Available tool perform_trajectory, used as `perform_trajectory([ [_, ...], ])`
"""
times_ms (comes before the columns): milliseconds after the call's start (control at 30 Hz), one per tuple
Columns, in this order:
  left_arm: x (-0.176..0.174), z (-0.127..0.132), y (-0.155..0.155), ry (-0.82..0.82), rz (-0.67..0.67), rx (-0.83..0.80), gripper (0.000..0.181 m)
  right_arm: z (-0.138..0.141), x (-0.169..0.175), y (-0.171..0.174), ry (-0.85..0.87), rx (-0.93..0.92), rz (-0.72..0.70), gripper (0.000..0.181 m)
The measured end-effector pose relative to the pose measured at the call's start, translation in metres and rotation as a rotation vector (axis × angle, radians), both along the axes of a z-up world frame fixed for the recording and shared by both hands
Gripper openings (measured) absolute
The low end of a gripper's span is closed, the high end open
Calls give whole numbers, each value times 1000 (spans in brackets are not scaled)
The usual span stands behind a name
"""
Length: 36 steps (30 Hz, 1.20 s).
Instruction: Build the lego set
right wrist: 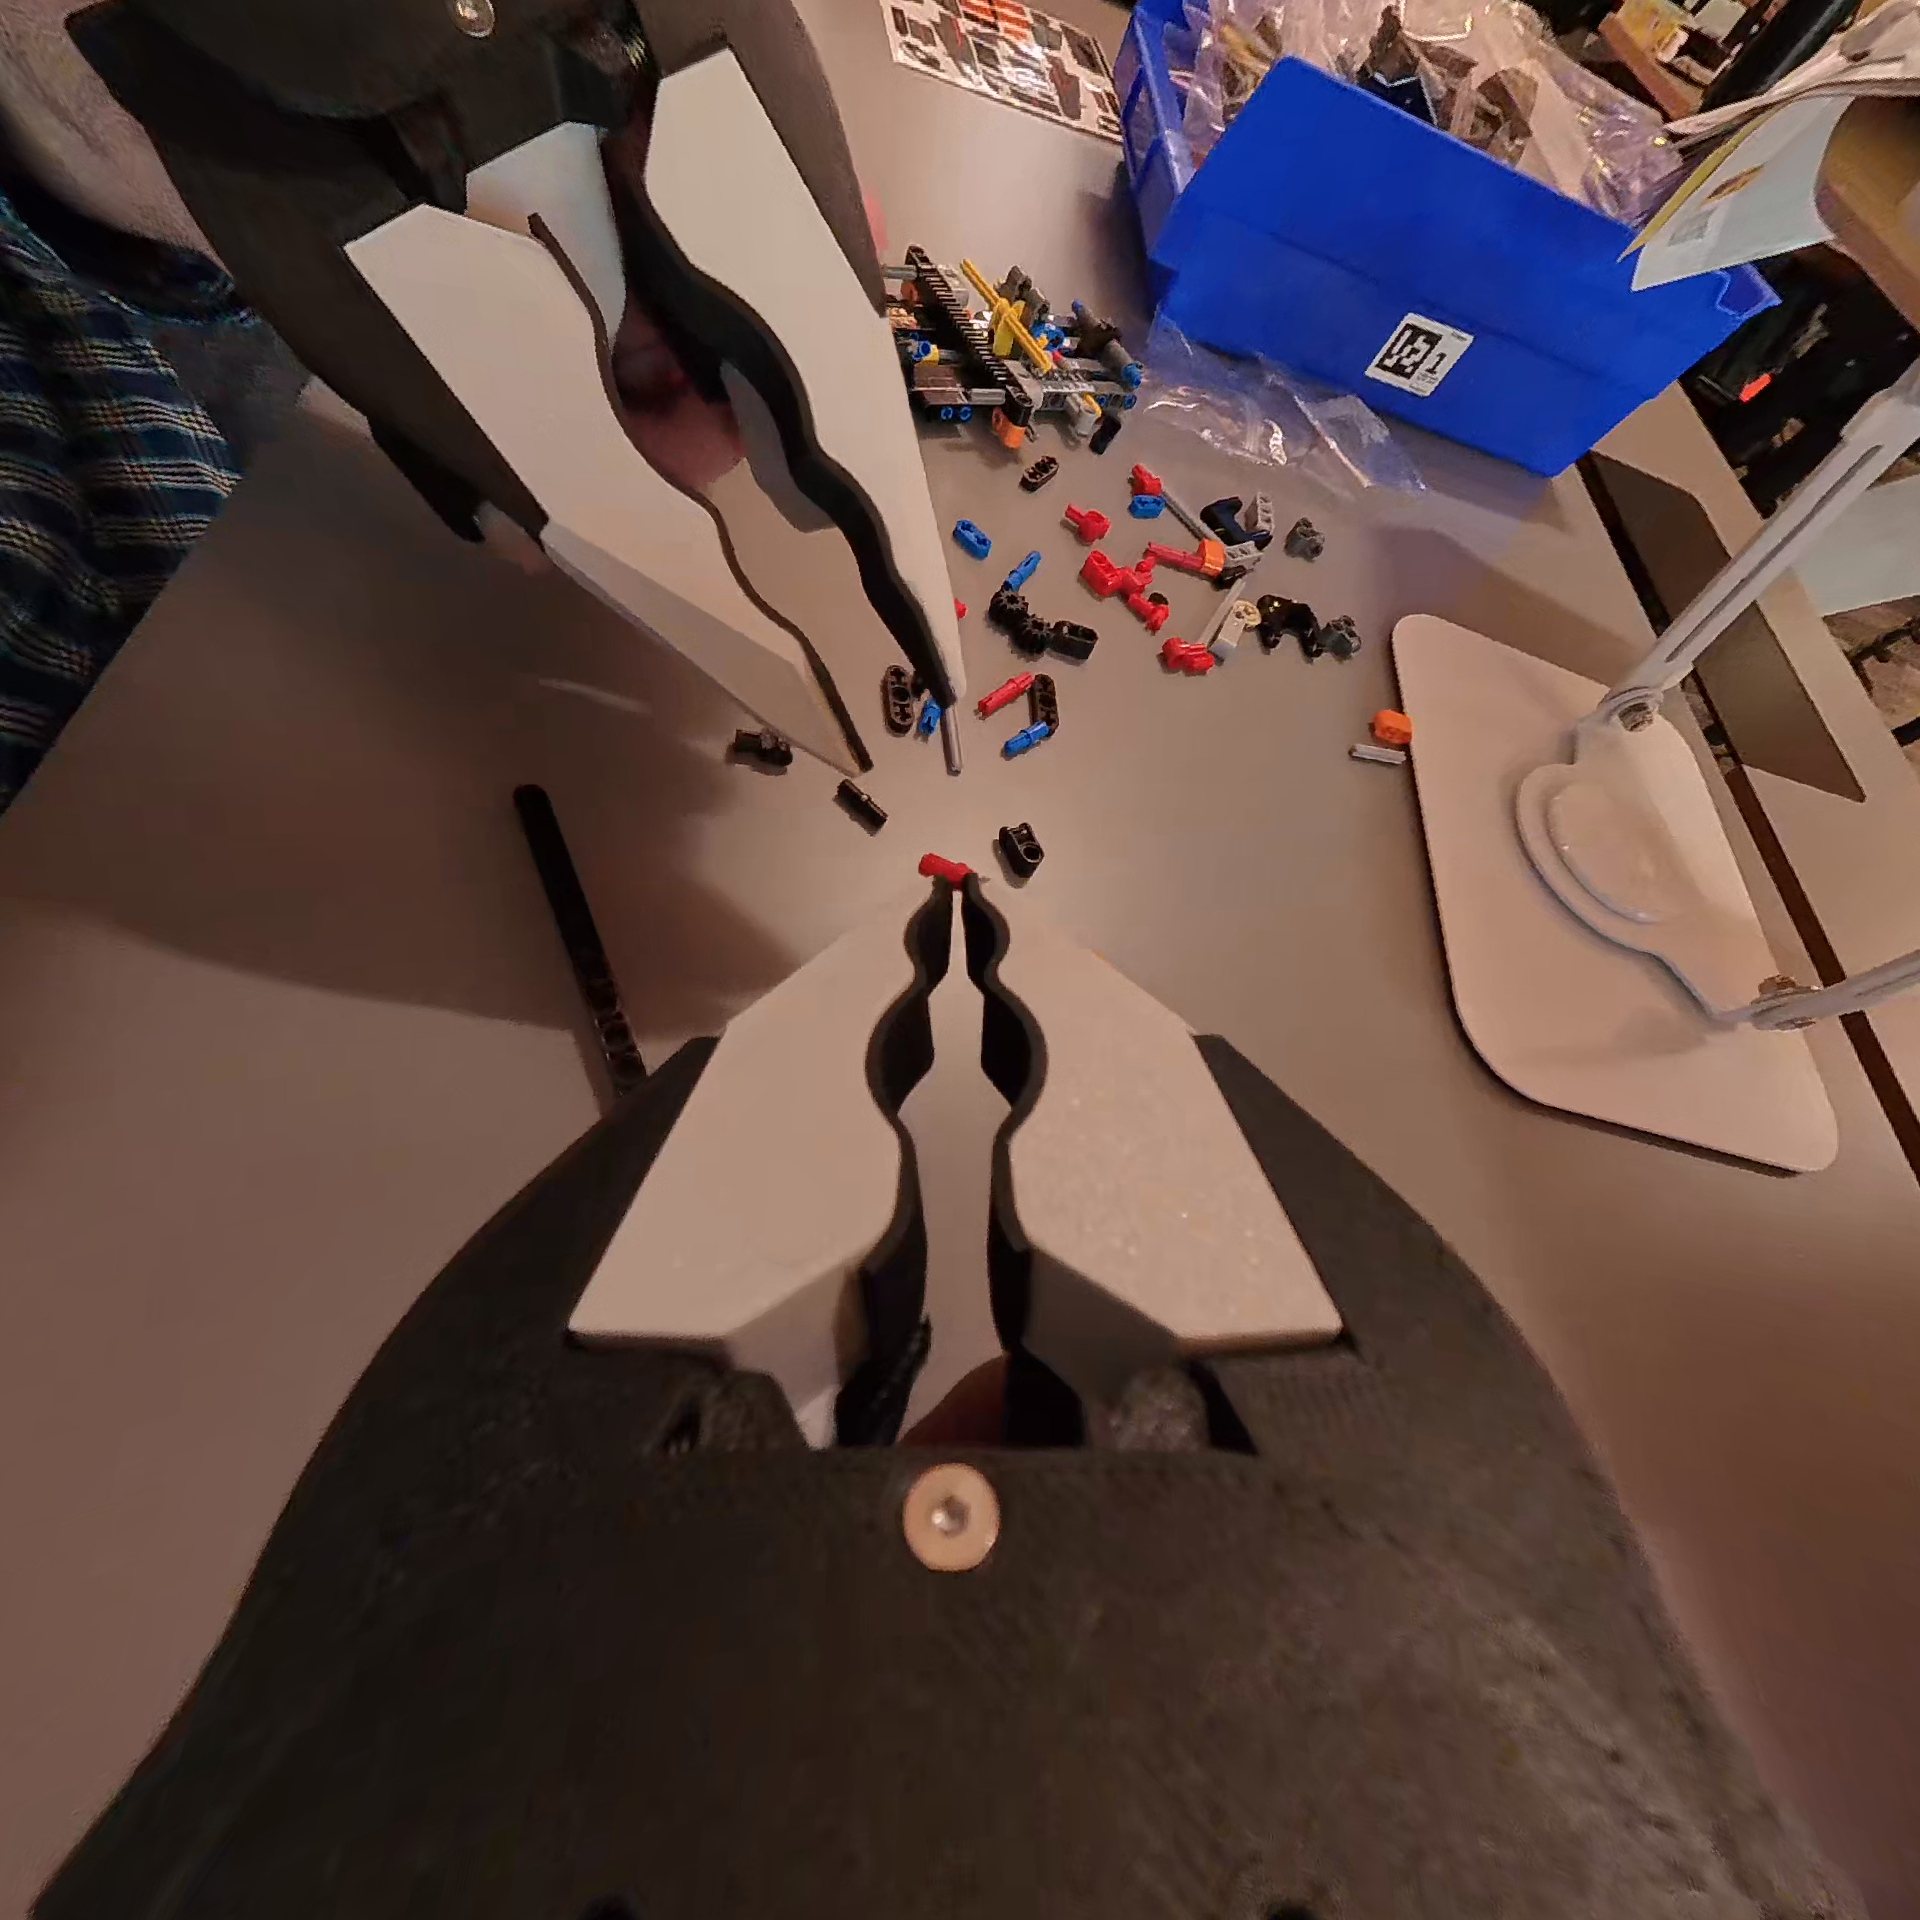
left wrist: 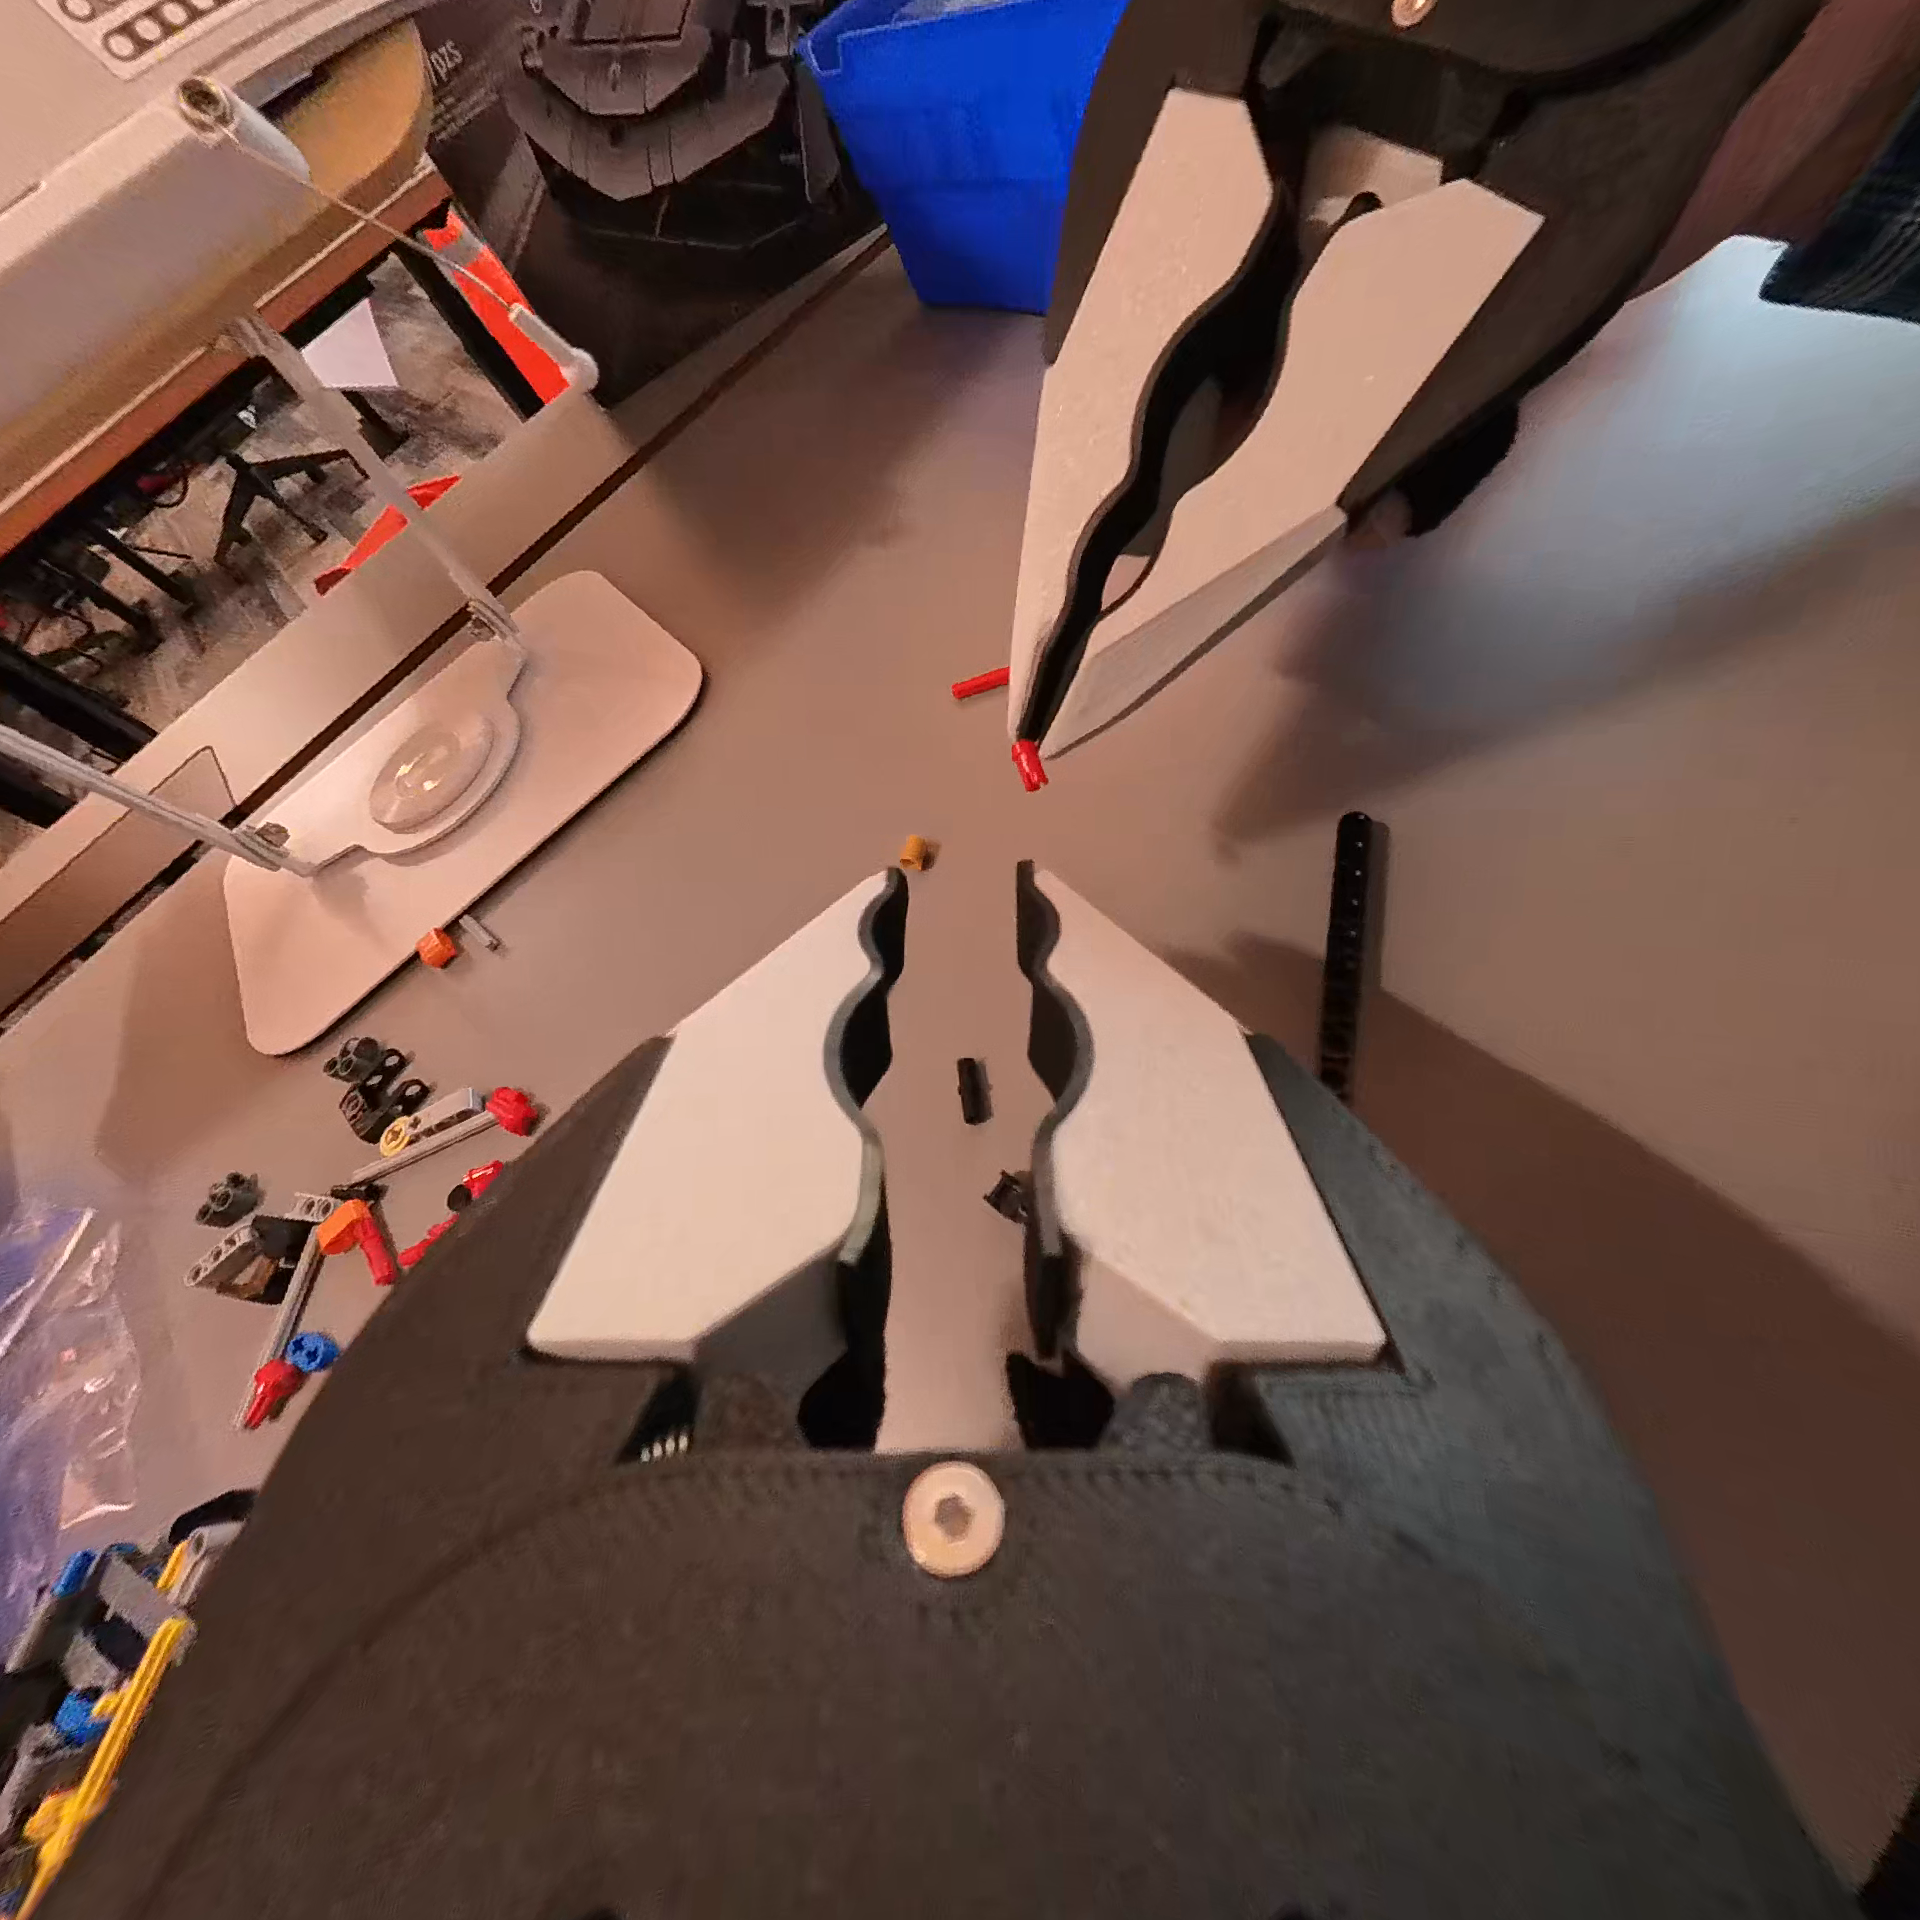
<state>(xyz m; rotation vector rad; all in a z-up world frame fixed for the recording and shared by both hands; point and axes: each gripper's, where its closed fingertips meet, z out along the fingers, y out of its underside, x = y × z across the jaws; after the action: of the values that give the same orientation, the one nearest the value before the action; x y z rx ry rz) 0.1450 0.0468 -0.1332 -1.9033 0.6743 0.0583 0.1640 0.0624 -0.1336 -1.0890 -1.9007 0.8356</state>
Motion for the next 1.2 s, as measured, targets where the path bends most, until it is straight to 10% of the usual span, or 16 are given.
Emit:
perform_trajectory([
  [33, 0, 0, 1, -6, 0, 0, 19, 1, 0, 1, 6, 5, -4, 0],
  [933, 21, 9, 11, 6, -68, 75, 3, 13, -3, -7, 71, 58, -2, 0],
  [1200, 23, 22, 8, 78, -90, 200, 2, 19, -1, -12, 49, -186, 16, 12],
])
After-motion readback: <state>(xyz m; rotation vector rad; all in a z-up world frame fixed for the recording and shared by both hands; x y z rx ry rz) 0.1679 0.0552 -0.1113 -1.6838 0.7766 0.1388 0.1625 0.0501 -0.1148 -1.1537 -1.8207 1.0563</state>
